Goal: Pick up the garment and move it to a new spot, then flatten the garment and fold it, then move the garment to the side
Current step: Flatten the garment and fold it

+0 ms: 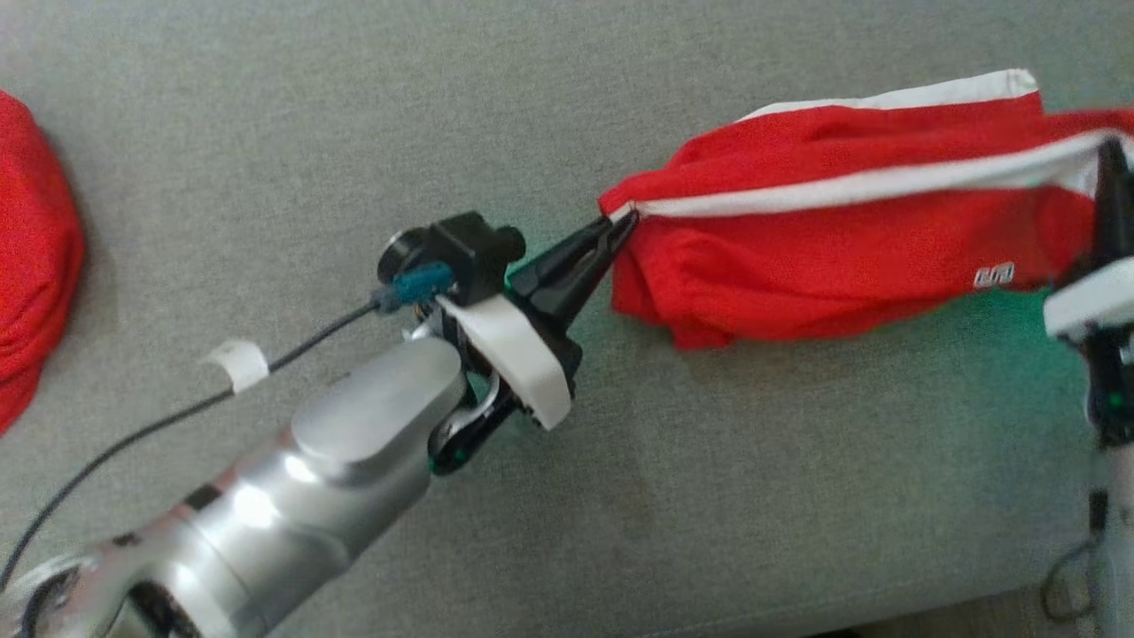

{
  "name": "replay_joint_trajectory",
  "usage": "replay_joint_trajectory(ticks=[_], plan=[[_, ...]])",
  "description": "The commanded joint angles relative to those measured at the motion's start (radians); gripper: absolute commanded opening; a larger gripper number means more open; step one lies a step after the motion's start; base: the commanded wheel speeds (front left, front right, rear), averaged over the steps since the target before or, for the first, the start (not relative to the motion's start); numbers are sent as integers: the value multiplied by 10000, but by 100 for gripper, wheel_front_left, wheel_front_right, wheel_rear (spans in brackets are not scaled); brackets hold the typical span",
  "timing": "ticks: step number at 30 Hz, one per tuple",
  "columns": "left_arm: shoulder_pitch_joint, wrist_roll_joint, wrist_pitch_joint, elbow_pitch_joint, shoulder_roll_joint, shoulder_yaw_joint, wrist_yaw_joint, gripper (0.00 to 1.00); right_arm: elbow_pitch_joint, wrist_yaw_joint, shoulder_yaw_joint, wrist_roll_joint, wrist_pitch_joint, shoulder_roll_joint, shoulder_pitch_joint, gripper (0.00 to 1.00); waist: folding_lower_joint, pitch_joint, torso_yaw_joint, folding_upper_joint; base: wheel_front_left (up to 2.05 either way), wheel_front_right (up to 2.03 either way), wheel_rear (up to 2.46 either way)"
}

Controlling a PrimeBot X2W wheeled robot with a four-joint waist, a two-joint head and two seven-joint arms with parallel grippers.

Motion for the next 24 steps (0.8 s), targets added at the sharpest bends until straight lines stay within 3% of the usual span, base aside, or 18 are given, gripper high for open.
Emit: replay_joint_trajectory(ticks=[1, 3, 4, 5, 6, 7, 14, 24], plan=[[-619, -127, -118, 48, -20, 99, 15, 0, 137, -6, 249, -143, -219, -202, -573, 0, -2, 237, 7, 0, 0, 0, 0], [-860, -204, -216, 317, -68, -62, 15, 1, 706, -6, 410, -195, -370, -204, -1020, 0, -2, 359, 2, 0, 0, 0, 0], [-957, -227, -265, 446, -88, -140, 15, 13, 1000, -6, 477, -209, -455, -203, -1215, 0, -2, 408, 0, 0, 0, 0, 0], [-1034, -244, -315, 570, -110, -215, 15, 41, 1291, -6, 528, -231, -555, -211, -1389, 35, -2, 444, 0, 0, 0, 0, 0], [-1084, -271, -365, 681, -138, -280, 15, 83, 1573, -6, 575, -285, -664, -227, -1529, 99, -2, 468, 4, 0, 0, 0, 0], [-1108, -327, -416, 776, -176, -321, 15, 100, 1819, -6, 586, -324, -835, -233, -1650, 100, -2, 482, 12, 0, 0, 0, 0], [-777, -132, -653, 951, -270, -165, 18, 100, 2497, -6, 616, -121, -1813, -88, -1396, 100, -2, 165, 30, 0, 0, 0, 0], [3049, 3245, -666, -2066, -190, 3836, 1497, 100, 1993, -6, -326, 739, -2084, 454, -61, 100, -2, -467, 397, 0, 0, 0, 0]])
